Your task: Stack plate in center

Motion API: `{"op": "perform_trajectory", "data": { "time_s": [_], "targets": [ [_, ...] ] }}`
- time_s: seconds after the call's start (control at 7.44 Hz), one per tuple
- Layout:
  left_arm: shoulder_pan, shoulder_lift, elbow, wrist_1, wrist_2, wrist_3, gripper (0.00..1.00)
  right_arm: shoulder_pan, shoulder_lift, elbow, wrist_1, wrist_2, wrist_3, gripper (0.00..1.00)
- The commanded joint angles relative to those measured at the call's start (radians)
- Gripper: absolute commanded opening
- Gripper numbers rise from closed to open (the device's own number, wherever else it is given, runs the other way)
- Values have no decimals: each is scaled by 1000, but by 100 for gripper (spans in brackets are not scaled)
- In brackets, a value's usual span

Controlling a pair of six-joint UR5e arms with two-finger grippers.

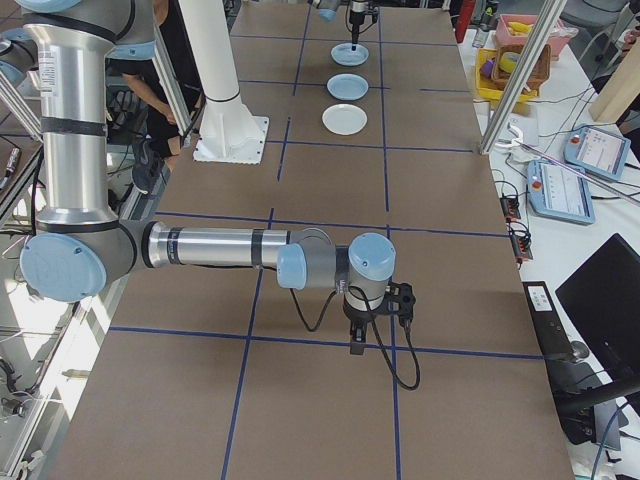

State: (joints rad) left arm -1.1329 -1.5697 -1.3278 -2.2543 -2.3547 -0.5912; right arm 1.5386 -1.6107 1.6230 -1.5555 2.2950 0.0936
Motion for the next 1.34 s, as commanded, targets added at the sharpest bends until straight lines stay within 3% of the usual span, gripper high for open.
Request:
{"op": "perform_trajectory", "data": {
  "time_s": [0.0, 0.13, 0.27, 0.54, 0.67, 0.94, 1.21],
  "targets": [
    [1, 2, 10, -1, 0, 5, 78, 0, 0, 0, 0, 1, 0, 100],
    [1, 2, 19, -2, -1, 5, 60, 0, 0, 0, 0, 0, 0, 100],
    [1, 2, 22, -2, -1, 5, 51, 0, 0, 0, 0, 1, 0, 100],
    [1, 4, 21, -19, -5, 4, 11, 0, 0, 0, 0, 1, 0, 100],
    [-2, 11, 12, -24, -8, 4, 0, 0, 0, 0, 0, 0, 0, 100],
    [-10, 19, -28, -16, -52, 4, 0, 0, 0, 0, 0, 0, 0, 100],
    [-11, 54, -76, -11, -54, 2, 0, 0, 0, 0, 0, 0, 0, 100]
  ]
}}
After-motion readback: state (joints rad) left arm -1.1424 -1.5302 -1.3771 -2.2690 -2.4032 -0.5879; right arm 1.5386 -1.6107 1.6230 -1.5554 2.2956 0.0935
